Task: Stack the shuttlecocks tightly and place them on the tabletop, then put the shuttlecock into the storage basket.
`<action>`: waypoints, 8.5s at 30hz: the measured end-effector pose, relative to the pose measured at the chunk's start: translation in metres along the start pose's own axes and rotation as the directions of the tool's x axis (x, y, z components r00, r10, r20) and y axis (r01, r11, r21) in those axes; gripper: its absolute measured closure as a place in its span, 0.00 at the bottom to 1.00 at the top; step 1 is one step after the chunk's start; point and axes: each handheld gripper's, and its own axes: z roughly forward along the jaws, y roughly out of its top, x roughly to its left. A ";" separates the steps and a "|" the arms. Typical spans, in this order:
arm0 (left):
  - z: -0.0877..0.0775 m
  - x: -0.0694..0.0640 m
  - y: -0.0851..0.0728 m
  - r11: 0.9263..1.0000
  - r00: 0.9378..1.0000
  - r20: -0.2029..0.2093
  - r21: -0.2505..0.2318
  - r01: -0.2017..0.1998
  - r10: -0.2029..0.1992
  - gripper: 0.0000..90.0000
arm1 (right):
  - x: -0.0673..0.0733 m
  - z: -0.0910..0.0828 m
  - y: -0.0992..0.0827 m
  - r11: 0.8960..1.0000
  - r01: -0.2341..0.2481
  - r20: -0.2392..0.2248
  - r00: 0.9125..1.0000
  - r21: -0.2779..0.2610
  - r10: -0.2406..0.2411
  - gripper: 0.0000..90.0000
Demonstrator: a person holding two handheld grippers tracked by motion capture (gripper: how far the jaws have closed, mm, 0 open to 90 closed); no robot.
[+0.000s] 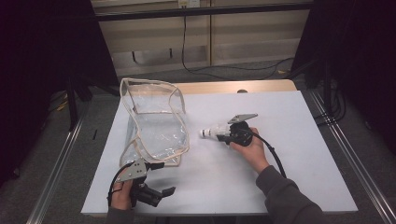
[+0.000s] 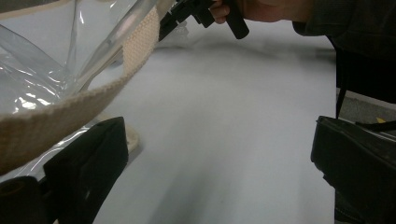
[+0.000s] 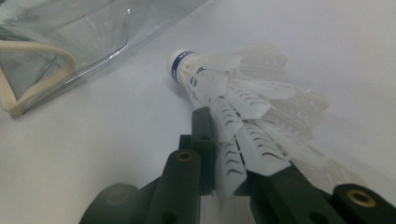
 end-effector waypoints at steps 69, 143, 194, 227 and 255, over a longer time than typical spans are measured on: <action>-0.002 -0.002 -0.004 0.999 1.000 -0.004 -0.028 0.022 -0.022 0.04 | 0.007 -0.081 0.056 0.998 0.053 -0.108 0.993 -0.033 -0.056 0.98; -0.002 0.003 -0.006 0.999 0.999 -0.011 -0.017 0.032 -0.032 0.04 | 0.029 -0.095 0.121 0.990 0.120 -0.134 0.983 -0.070 -0.128 0.98; -0.004 0.006 -0.005 0.999 0.999 -0.009 -0.024 0.034 -0.034 0.04 | 0.076 -0.066 0.169 0.979 0.195 -0.167 0.965 -0.058 -0.202 0.98; -0.003 0.006 -0.005 0.999 0.999 -0.006 -0.026 0.042 -0.043 0.04 | 0.104 -0.041 0.188 0.973 0.227 -0.172 0.958 -0.032 -0.229 0.98; -0.002 0.007 -0.005 0.999 0.999 -0.003 -0.029 0.044 -0.044 0.04 | 0.130 -0.020 0.192 0.960 0.281 -0.164 0.947 0.005 -0.276 0.98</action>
